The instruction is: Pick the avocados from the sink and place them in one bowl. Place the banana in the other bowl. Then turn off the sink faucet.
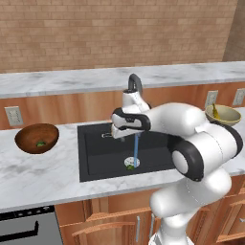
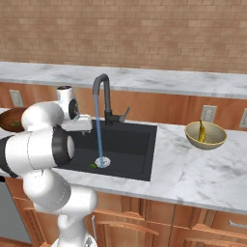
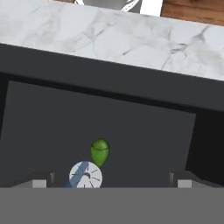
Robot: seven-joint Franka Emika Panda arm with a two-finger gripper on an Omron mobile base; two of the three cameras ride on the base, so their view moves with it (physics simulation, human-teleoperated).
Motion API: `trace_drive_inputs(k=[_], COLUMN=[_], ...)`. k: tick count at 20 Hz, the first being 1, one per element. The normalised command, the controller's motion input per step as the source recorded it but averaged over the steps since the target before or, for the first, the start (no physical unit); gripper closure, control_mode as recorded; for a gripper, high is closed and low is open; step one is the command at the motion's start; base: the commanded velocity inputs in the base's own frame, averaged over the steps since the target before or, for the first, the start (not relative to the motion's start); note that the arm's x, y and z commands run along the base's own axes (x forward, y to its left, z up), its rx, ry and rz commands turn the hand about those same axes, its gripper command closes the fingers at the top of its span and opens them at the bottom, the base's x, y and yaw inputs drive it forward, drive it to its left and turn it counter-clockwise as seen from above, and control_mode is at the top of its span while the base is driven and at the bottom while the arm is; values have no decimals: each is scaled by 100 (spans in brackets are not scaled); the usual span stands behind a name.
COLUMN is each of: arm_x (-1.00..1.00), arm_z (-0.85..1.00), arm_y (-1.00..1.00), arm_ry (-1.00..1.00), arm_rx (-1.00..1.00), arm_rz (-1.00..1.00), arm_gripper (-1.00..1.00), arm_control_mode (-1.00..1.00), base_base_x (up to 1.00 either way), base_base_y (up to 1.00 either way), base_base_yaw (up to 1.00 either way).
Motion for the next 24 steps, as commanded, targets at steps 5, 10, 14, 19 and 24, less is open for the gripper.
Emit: trace_drive_inputs(k=[5,10,14,19,24], arm_x=[0,7,21,27,20], arm_z=[-65,-54,-39,-35,-34], arm_y=[-23,-1,0,0,0], arm_ry=[0,1,8,7,11], arm_rx=[0,0,0,0,0], arm_rz=[9,1,-4,-6,-9], arm_gripper=[-100,-100,-100,-100,-100], arm_control_mode=[-100,-100,-100,-100,-100], base_base_x=[0,0,0,0,0], base_base_y=[0,0,0,0,0], base_base_yaw=[0,0,0,0,0])
